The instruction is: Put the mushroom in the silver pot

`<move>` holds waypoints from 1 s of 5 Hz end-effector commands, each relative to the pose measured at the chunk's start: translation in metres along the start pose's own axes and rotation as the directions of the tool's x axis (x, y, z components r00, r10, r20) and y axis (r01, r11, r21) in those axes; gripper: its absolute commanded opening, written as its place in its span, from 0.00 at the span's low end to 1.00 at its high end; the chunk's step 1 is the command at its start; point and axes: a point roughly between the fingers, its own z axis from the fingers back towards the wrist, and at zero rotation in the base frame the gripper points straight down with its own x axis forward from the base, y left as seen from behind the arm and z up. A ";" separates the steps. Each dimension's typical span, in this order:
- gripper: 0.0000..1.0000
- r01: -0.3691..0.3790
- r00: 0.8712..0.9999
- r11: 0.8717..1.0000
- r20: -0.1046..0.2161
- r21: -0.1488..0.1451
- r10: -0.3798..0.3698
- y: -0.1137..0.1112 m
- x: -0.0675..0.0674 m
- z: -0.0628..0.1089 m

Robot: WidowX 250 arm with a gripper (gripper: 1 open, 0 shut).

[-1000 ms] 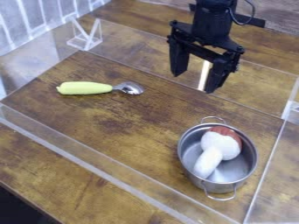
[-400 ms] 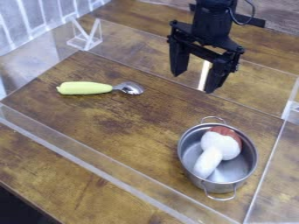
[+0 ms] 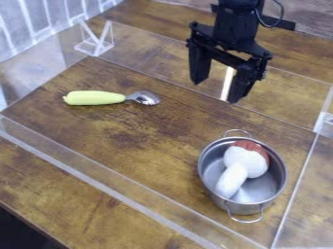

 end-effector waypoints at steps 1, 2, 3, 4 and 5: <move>1.00 0.005 0.989 1.000 0.145 -0.002 -0.004 -0.001 0.003 0.050; 1.00 -0.002 0.990 1.000 0.140 -0.002 0.002 0.002 0.007 0.046; 1.00 -0.008 0.991 1.000 0.132 0.000 0.008 0.005 0.011 0.040; 1.00 -0.013 0.993 1.000 0.116 -0.003 0.013 0.006 0.013 0.031; 1.00 -0.019 0.995 1.000 0.098 -0.009 0.019 0.008 0.014 0.022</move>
